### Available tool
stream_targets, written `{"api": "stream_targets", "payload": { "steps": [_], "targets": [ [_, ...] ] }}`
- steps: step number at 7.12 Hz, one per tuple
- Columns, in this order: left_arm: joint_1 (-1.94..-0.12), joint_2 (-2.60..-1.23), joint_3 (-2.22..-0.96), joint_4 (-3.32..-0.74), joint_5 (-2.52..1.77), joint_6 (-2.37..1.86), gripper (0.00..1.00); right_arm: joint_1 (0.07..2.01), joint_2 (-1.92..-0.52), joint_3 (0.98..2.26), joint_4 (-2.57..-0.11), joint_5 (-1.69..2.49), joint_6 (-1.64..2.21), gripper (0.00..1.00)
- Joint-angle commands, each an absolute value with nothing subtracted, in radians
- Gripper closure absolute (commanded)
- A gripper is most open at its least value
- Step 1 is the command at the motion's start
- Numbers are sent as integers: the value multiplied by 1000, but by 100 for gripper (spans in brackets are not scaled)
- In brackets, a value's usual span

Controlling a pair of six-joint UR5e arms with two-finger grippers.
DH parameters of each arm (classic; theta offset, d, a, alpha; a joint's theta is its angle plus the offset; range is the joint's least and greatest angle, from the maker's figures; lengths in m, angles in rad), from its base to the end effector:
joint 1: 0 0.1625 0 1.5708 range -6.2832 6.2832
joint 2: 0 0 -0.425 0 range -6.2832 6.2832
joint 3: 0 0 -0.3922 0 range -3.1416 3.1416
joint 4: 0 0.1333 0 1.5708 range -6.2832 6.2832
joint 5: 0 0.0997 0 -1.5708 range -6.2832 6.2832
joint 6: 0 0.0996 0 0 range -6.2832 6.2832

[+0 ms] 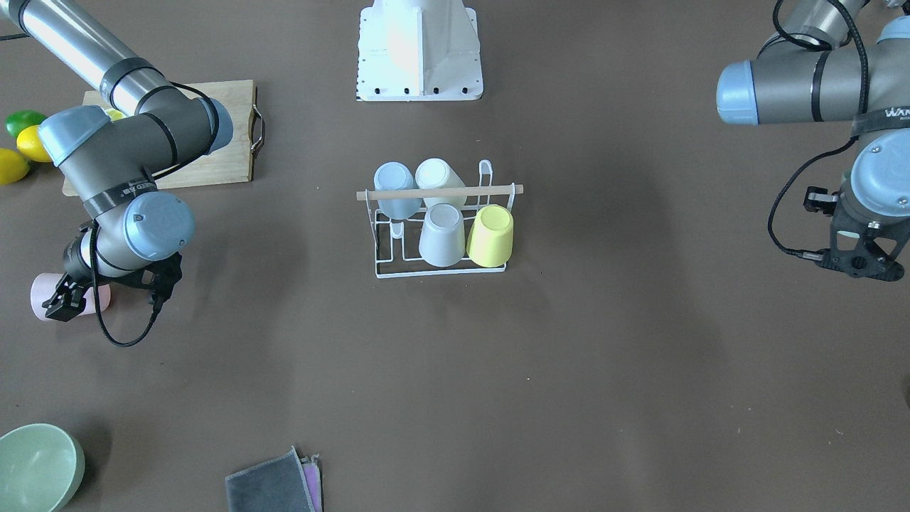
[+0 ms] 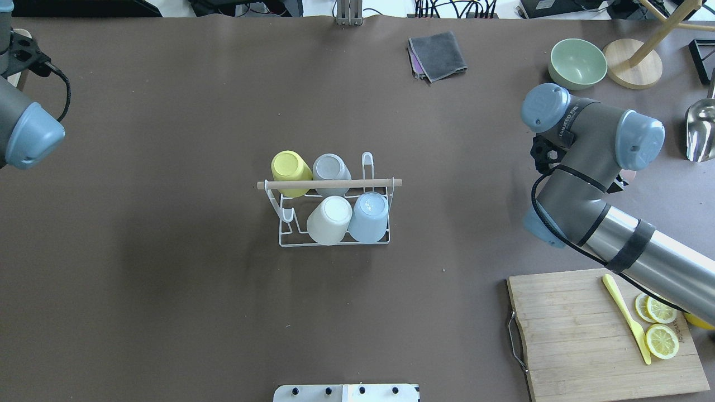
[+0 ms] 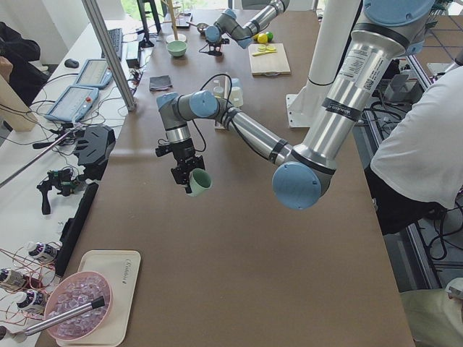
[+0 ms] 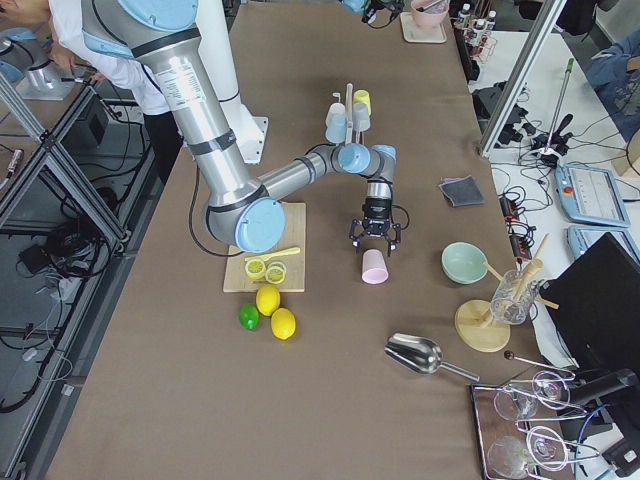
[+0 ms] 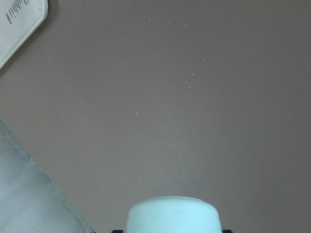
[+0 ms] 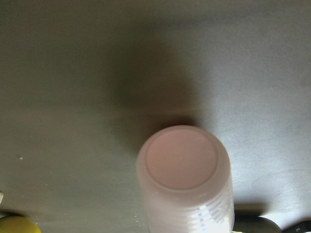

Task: Place cup on cup holder

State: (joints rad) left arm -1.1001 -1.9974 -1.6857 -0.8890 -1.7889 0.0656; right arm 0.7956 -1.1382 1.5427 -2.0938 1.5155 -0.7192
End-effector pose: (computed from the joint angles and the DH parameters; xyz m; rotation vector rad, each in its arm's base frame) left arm 0.1712 -0.5828 0.4575 -0.1827 0.1873 0.5180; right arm -0.3389 -0.5443 0.5045 -0.1286 0.0644 -1.4954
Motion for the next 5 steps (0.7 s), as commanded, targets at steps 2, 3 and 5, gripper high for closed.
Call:
{"api": "stream_targets", "payload": {
  "steps": [2,3,5],
  "targets": [
    [-1115,-1985,-1689,-1072,-1724,-9,100,902,-1160,1591,-2092,1613,-782,7],
    [-1115,-1965,-1692,-1169,-1724,-79,100,922,-1176,1615,-2089,1644,-787,7],
    [-1103,-1965,-1701,-1366,-1727,-255,100,980,-1172,1626,-2076,1730,-851,7]
  ]
}}
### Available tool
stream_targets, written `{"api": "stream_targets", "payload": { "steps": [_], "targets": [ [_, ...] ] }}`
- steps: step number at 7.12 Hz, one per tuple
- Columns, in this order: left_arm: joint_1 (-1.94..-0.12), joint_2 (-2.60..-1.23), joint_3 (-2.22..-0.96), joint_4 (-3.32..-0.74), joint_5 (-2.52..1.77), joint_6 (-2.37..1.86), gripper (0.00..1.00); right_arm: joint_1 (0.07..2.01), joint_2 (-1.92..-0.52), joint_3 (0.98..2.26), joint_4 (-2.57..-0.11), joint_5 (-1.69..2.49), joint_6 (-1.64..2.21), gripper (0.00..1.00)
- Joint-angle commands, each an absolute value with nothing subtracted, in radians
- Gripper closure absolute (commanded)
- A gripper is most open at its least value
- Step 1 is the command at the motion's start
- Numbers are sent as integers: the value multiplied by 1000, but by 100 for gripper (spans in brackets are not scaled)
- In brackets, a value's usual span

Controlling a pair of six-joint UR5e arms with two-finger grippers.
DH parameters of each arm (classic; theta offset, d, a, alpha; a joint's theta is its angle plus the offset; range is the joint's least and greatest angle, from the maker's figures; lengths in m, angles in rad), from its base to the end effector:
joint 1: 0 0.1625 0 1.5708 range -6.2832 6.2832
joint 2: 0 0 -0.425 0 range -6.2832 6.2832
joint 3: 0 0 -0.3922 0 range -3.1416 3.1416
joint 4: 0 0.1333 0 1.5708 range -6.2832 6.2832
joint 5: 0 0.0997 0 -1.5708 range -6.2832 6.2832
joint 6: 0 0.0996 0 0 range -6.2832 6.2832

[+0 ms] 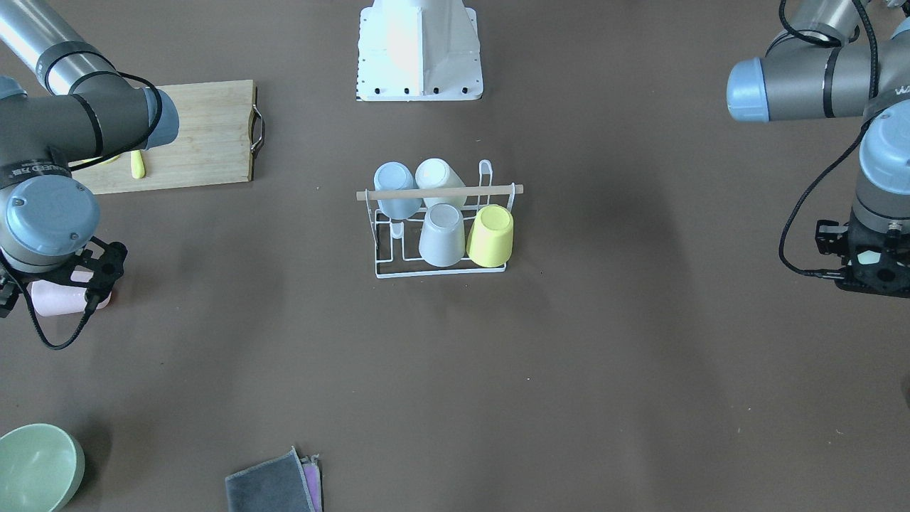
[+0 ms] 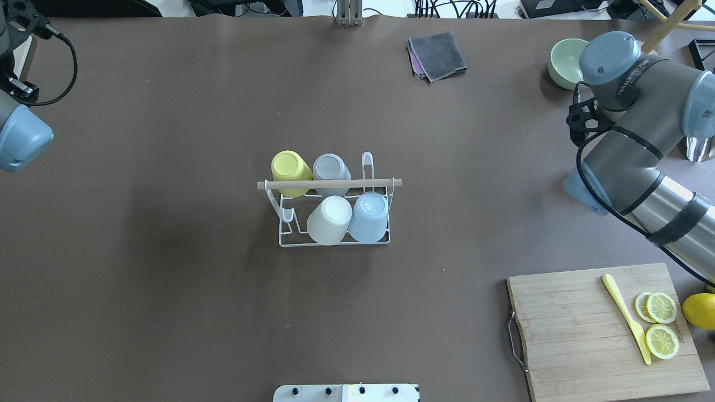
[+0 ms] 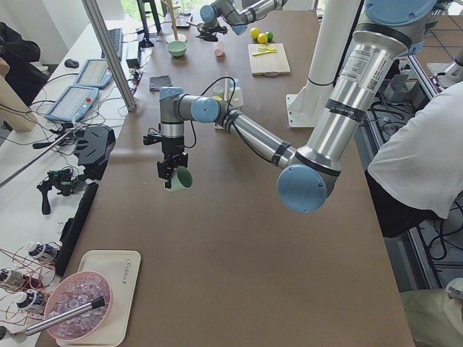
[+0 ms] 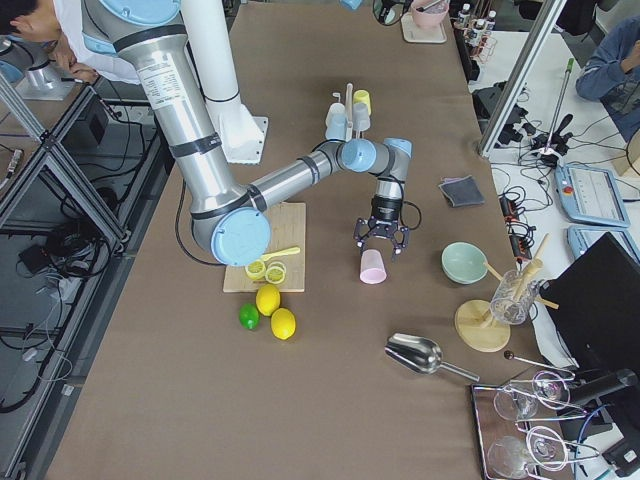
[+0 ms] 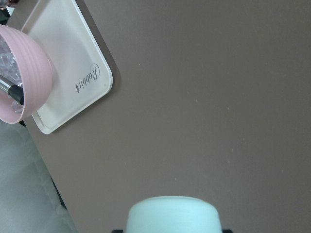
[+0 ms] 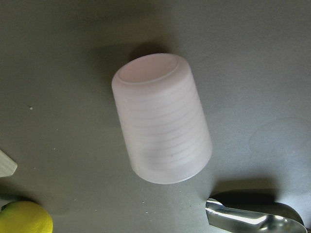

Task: Place cup on cup holder

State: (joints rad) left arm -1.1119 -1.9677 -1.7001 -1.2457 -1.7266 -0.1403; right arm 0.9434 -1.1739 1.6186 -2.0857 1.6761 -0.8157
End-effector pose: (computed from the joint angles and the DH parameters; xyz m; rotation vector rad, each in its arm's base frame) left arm 0.1693 -0.6088 0.4340 0.1466 0.2086 0.3325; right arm -0.2592 -0.5666 0.4915 -0.0654 -0.1216 -1.4373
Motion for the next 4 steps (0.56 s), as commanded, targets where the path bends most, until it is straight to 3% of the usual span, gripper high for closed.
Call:
{"api": "stream_targets", "payload": {
  "steps": [1,4],
  "targets": [
    [-1089,-1964,-1703,-1478,-1732,-315,100,1005,-1189,1623,-2001,1787,-868,7],
    [-1063,-1956,-1732,-1765,-1735,-423,100,1072,-1201,1617,-1991,1948,-911,2]
  ]
}}
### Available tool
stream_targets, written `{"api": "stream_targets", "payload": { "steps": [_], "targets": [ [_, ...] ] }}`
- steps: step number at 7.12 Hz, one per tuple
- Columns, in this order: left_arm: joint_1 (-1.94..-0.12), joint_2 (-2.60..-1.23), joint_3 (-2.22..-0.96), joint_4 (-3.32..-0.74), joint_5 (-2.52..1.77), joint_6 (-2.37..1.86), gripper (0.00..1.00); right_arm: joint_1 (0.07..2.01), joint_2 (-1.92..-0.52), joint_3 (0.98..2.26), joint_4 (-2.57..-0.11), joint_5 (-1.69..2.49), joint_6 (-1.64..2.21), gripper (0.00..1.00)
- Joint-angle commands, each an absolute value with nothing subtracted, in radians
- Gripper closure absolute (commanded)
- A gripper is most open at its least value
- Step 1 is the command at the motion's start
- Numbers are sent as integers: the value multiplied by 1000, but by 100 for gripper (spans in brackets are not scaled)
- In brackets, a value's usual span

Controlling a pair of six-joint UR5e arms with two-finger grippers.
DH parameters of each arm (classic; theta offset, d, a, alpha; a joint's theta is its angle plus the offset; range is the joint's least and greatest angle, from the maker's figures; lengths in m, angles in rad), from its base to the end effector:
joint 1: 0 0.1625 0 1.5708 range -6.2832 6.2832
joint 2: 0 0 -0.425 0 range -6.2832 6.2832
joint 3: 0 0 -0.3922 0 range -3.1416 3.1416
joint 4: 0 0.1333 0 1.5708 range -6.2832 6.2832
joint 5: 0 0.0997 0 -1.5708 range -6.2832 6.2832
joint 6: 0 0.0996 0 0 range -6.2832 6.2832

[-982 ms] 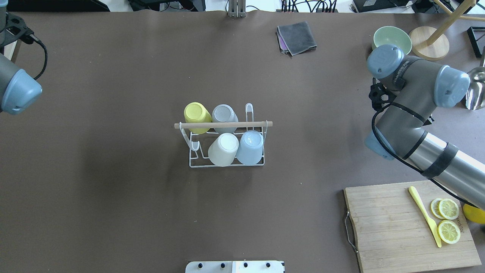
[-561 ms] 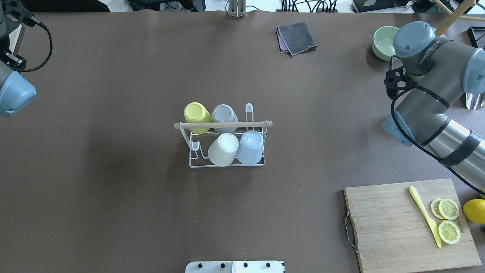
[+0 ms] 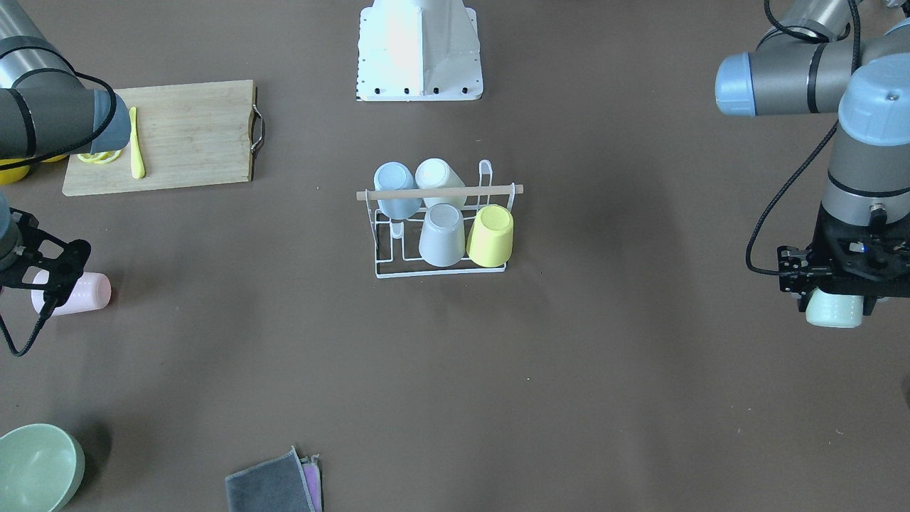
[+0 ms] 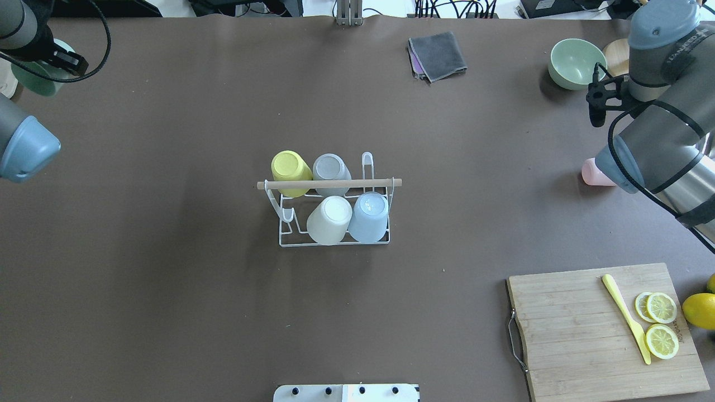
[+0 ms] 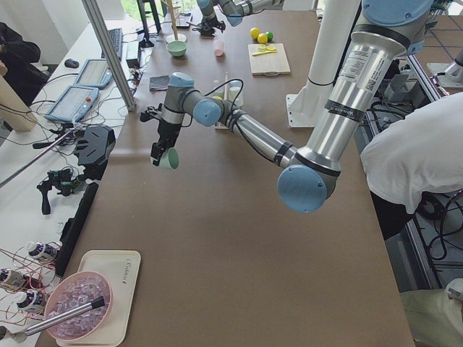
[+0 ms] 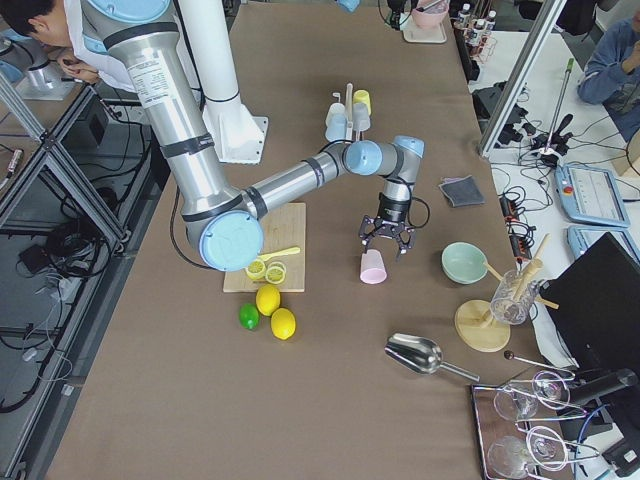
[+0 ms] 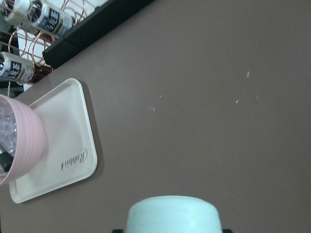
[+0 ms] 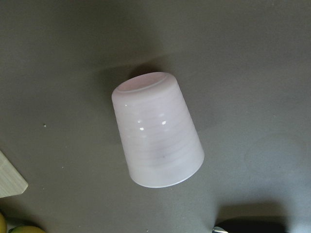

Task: Place cup on cup holder

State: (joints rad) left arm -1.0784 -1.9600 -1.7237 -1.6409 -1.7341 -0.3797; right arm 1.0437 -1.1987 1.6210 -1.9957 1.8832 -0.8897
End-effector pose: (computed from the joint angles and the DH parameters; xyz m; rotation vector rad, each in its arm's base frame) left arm 0.1971 -0.6152 0.3765 0.4874 0.4017 0.1589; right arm -0.2190 -0.5803 0.4927 0.0585 -0.3349 -1.4040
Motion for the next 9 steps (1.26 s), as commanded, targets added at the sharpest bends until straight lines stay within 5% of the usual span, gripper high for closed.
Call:
{"api": "stream_targets", "payload": {
  "steps": [1,9],
  "targets": [
    [-1057,-1948,-1730,-1846,-1755,-417,100,1087,-1218,1617,-1955,1991,-911,1],
    [-962,-1931,-1729,-2389,-1767,-460,100,1031,-1256,1589,-1749,2074,-1081,1]
  ]
}}
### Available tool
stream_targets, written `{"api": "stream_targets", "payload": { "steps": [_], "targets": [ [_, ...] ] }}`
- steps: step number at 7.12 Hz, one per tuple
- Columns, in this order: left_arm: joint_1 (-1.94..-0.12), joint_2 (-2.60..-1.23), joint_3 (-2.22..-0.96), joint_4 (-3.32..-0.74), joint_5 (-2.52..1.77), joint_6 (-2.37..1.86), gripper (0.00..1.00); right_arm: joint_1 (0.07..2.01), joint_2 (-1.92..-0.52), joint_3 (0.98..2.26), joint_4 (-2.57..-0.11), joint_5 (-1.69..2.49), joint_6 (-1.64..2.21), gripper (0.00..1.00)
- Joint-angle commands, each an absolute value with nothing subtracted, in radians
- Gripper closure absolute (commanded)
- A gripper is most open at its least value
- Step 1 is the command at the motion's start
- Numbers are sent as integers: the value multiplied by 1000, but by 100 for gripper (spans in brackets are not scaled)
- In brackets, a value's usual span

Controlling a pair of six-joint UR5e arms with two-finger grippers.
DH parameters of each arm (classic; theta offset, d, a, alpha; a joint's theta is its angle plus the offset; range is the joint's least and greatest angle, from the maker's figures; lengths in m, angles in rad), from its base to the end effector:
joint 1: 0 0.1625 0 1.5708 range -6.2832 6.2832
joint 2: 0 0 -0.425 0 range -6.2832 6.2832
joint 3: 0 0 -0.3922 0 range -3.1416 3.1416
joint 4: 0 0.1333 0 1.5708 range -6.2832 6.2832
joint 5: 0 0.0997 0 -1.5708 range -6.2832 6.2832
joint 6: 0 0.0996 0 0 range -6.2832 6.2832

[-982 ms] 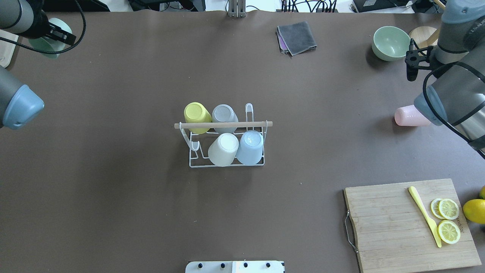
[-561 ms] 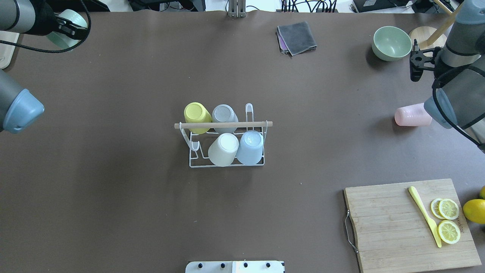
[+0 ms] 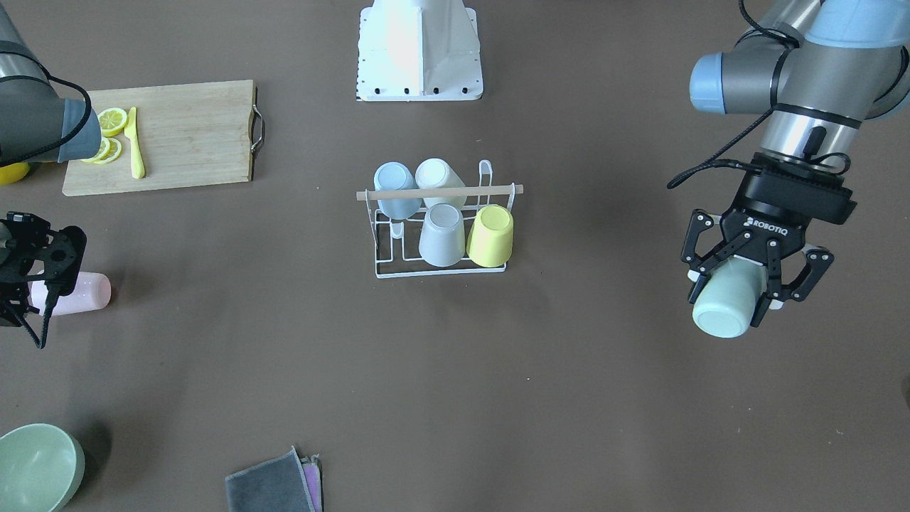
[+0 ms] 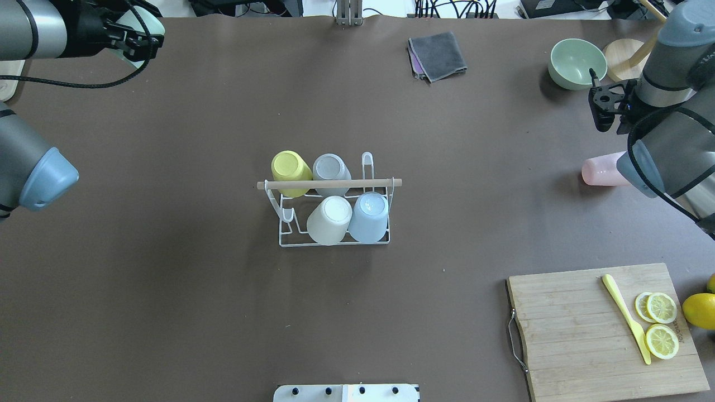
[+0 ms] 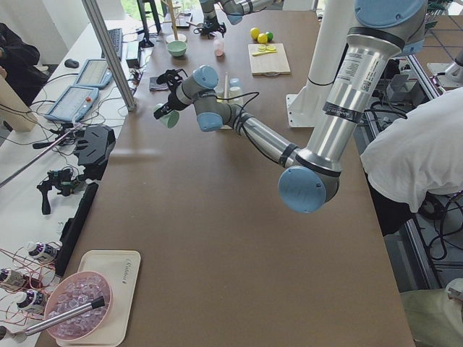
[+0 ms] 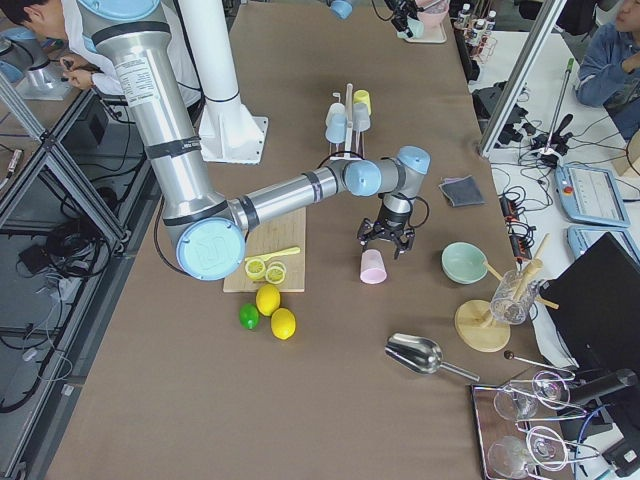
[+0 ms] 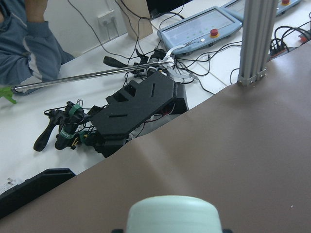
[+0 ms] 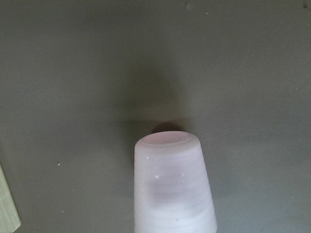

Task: Place cup on cup holder

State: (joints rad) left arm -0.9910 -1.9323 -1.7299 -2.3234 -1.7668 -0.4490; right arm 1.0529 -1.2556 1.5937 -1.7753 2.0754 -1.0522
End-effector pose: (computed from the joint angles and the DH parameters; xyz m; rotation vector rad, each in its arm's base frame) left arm 0.2406 -0.5754 0.2983 1.0237 0.7728 0.2371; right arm -0.2291 -0.5740 0.5096 0.2885 -0.5027 -1.5648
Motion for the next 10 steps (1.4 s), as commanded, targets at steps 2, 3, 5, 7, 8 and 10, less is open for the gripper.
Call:
{"api": "stream_targets", "payload": {
  "steps": [2,3,5,7,8,10],
  "targets": [
    [-925,-1931,-1720,-2538,-1763,-460,100,1012,-1253,1553,-1698,2069,-1083,1],
    [-910,-1931,-1712,-2599,-1767,-457,100,1006,-1253,1542,-1698,2065,-1086,1],
    [-855,-1940,-1716,-2658,-1758,-456,100,993,-1253,1531,-1681,2059,-1075,1],
    [-801,-1968,-1717,-2692,-1756,-480,100,986,-1255,1525,-1681,2049,-1075,1],
    [-789,-1970,-1718,-2718,-1758,-483,100,986,-1256,1517,-1675,2042,-1072,1],
    [-729,-1971,-1717,-2845,-1639,-480,100,974,-1255,1509,-1675,2039,-1068,1]
  ]
}}
